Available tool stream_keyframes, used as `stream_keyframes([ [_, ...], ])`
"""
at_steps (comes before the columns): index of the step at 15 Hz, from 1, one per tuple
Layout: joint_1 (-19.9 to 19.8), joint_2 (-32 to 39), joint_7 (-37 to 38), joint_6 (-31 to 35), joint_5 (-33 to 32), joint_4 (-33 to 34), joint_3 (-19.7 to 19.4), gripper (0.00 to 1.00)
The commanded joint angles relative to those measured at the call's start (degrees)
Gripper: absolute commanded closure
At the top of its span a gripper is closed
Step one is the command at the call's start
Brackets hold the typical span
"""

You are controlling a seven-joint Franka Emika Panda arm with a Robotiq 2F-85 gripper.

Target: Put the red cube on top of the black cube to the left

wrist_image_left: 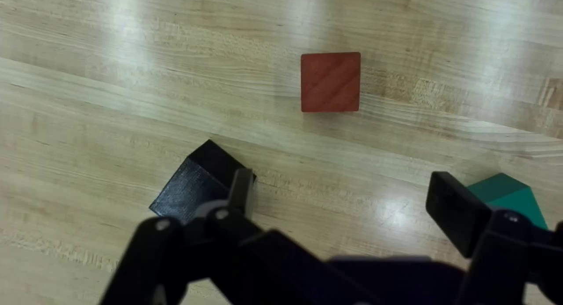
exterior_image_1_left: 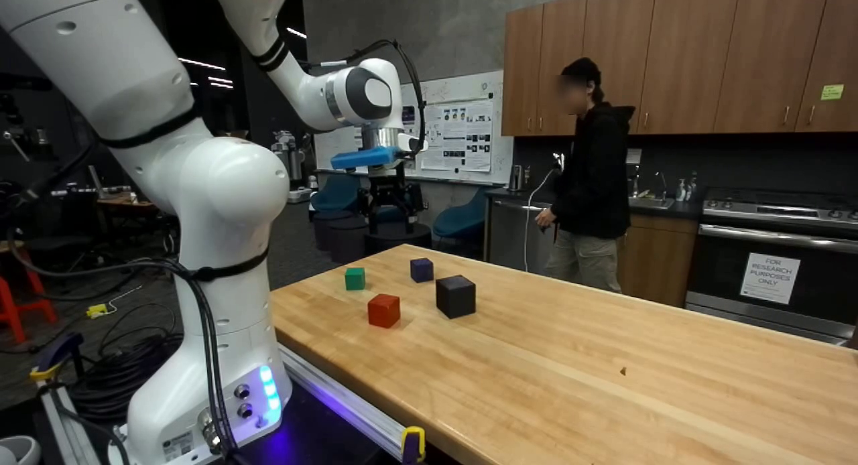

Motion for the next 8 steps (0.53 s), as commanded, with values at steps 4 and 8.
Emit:
stream_keyframes([
  [4, 0.6, 2.4, -2.7, 3.1, 3.5, 0.2, -0.9, 0.00],
  [8, 0.0, 3.6, -1.7, 2.8, 3.2, 0.2, -0.3, 0.00],
])
